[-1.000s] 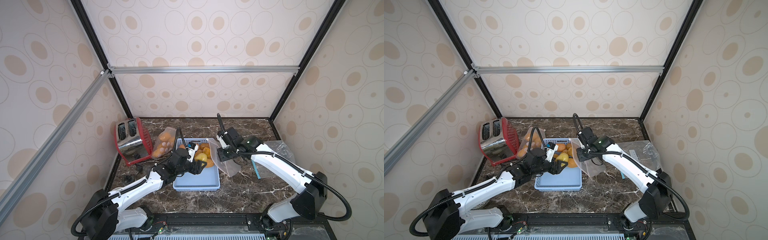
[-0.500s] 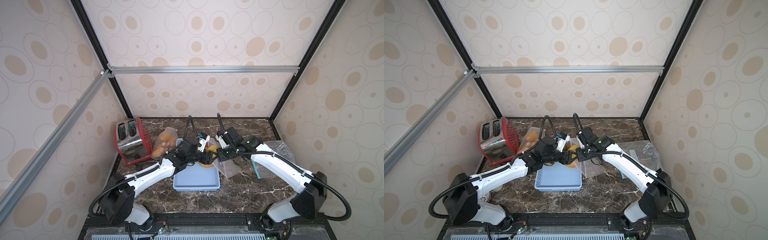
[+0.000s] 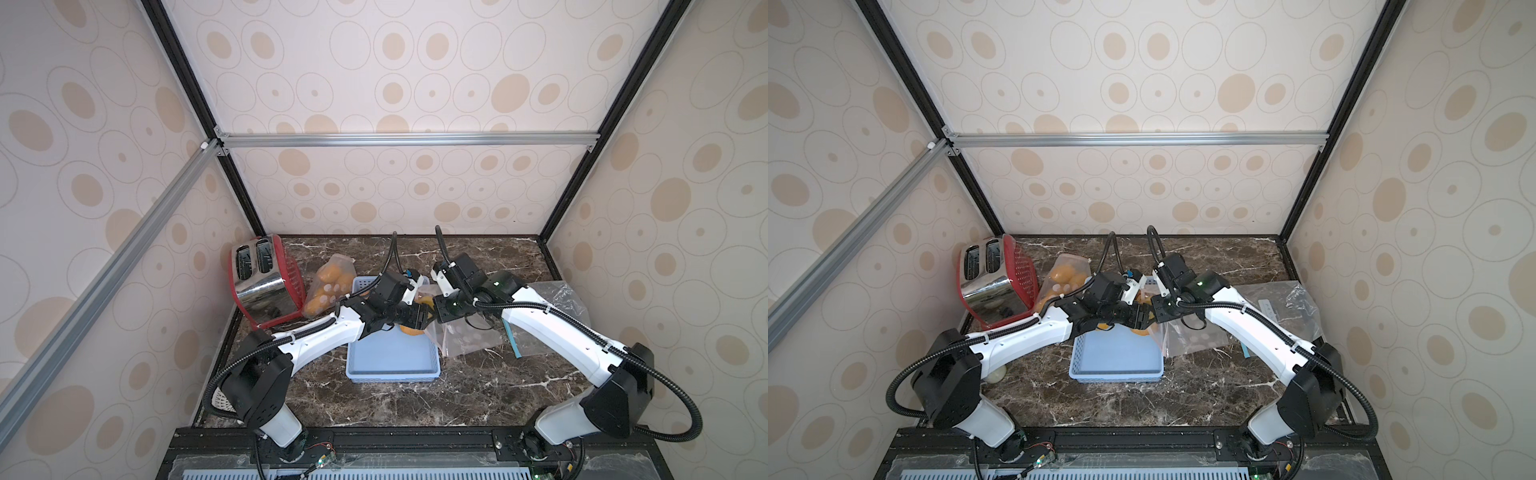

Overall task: Put the potatoes into a zipper bag and zip it
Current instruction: Place the potato into the zipper food storage bag.

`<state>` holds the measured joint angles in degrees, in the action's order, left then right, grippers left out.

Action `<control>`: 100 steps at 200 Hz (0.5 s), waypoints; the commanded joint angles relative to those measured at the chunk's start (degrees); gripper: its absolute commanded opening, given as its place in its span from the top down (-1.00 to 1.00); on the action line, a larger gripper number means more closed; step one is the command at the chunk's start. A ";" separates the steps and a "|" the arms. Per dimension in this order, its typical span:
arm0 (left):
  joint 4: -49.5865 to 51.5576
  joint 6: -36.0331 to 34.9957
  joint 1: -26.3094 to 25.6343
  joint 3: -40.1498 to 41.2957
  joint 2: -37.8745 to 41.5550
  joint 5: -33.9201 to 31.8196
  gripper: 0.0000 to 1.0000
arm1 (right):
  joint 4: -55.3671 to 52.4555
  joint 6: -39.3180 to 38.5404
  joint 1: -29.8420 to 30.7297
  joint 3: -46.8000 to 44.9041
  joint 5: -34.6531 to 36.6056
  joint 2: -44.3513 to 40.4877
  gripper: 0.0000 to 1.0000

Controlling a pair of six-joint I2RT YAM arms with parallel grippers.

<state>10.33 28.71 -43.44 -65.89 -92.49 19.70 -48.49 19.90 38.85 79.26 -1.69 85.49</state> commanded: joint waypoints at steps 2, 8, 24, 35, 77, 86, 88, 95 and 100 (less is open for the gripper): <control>5.40 -2.92 -0.25 -6.82 -2.13 2.12 0.05 | 0.81 0.67 0.18 0.67 -2.63 1.23 1.00; 6.18 -3.28 -0.24 -7.50 -2.43 2.21 0.02 | 0.98 0.81 0.17 0.63 -2.87 1.34 1.00; 8.70 -4.46 -0.08 -9.15 -3.04 2.54 -0.05 | 1.37 1.23 0.21 0.32 -3.21 1.57 1.00; 9.97 -5.02 -0.04 -9.92 -3.16 2.84 -0.12 | 1.66 1.45 0.23 0.13 -3.39 1.76 1.00; 15.96 -7.68 0.27 -14.40 -4.12 4.47 -0.27 | 3.09 2.21 0.04 0.10 -5.21 1.96 1.00; 16.03 -7.54 0.29 -14.53 -3.81 4.37 -0.33 | 3.15 2.41 -0.13 0.11 -5.25 2.05 1.00; 16.04 -7.53 0.35 -14.60 -3.77 4.46 -0.33 | 3.14 2.49 -0.17 0.15 -5.36 2.09 1.00; 16.20 -7.51 0.40 -14.78 -3.59 4.97 -0.38 | 3.22 2.47 -0.25 0.19 -5.63 2.22 1.00; 16.42 -7.51 0.50 -14.96 -3.49 5.18 -0.42 | 3.23 2.51 -0.38 0.27 -6.11 2.20 1.00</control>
<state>26.70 23.22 -42.61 -76.51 -96.53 20.86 -47.62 21.61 38.37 79.26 -3.31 86.39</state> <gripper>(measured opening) 0.686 0.042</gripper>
